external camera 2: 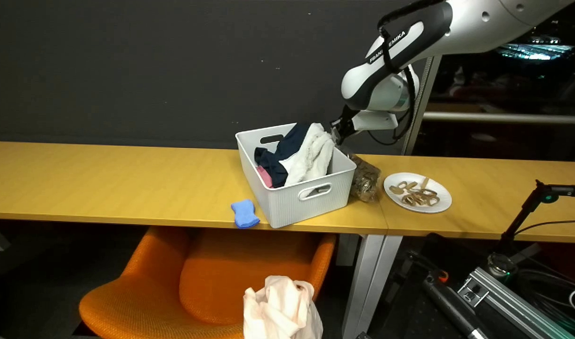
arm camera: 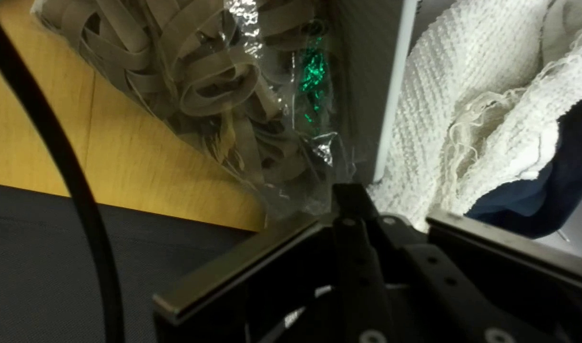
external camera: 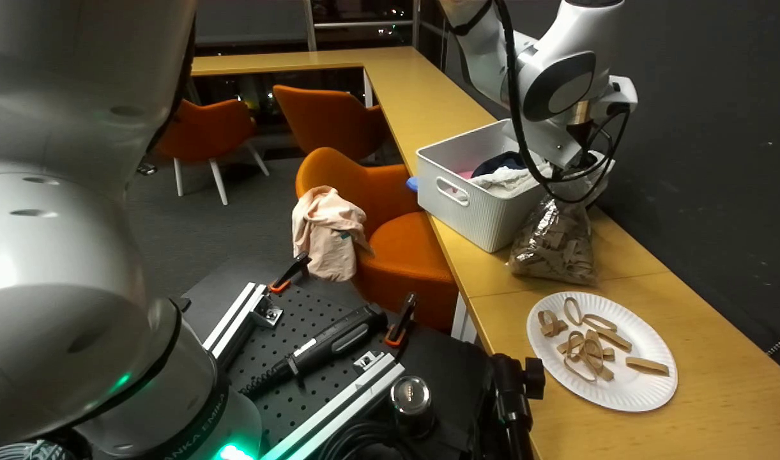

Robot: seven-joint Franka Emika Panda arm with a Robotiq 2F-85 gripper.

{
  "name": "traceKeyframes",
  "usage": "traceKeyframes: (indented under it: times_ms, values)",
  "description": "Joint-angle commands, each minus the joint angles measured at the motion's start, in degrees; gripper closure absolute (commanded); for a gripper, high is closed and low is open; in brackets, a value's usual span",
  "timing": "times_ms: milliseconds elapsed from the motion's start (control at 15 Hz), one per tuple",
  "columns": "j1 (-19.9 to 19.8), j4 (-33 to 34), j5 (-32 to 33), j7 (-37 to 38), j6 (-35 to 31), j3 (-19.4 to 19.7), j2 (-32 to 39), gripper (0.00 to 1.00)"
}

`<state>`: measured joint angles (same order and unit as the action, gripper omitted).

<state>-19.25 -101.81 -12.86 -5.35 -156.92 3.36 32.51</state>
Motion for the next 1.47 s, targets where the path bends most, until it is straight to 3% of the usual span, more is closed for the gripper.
traceKeyframes:
  times_ms: [0, 667, 1000, 1200, 1400]
  values:
    - [-0.4, -1.9, 0.0, -0.5, -1.5, 0.2, -2.9, 1.0]
    - [0.7, -8.3, 1.6, 0.0, -1.1, 2.6, -10.5, 1.0]
    - [0.4, -10.8, 0.1, -1.6, -3.4, 1.7, -13.6, 1.0]
    - [-0.2, -11.2, -1.9, -4.6, -6.1, -0.7, -14.2, 1.0]
    - [-3.0, -12.2, -6.0, -11.4, -7.9, -6.0, -15.0, 1.0]
